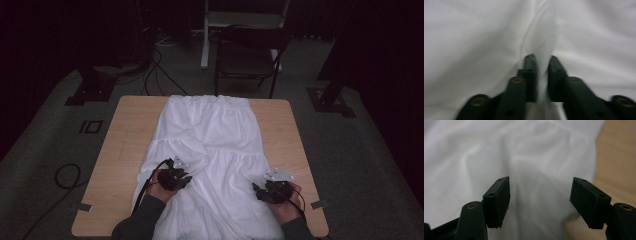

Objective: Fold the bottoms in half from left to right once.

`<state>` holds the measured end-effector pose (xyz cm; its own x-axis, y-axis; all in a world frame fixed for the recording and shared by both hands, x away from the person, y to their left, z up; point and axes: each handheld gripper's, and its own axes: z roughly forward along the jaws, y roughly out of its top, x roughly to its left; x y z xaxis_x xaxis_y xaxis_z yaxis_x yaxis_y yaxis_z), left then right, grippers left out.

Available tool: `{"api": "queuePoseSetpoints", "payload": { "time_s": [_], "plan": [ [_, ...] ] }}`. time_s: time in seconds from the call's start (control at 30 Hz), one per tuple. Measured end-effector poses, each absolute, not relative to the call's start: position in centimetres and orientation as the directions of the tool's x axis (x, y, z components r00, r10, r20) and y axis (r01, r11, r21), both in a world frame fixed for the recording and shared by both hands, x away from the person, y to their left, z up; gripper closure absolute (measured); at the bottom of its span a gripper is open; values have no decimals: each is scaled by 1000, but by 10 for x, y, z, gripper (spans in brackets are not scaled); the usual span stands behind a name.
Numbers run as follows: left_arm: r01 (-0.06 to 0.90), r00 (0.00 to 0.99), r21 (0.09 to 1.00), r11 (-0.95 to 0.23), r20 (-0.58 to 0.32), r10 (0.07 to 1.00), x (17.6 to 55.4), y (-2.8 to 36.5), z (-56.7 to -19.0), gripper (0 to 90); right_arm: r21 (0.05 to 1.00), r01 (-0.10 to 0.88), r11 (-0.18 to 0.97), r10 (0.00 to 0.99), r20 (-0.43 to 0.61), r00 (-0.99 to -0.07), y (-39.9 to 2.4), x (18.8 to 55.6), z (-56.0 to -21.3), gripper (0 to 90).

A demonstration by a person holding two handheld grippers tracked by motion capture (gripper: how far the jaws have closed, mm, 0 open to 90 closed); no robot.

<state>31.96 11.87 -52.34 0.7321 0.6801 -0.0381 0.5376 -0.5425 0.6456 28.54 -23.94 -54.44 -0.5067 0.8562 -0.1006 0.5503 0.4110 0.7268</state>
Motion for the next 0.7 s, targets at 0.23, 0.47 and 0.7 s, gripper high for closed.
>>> {"api": "queuePoseSetpoints", "payload": {
  "time_s": [0.23,0.47,0.7],
  "plan": [
    [449,800,724,-524,-65,596,311,69,-482,882,711,598,371,873,-47,-486,-251,290,-554,340],
    [364,879,805,-469,-129,460,296,8,-451,877,717,609,338,879,-10,-476,-253,292,-556,342],
    [494,835,735,-465,-250,491,314,2,-486,566,717,607,343,880,-20,-474,-253,291,-555,345]
  ]
}}
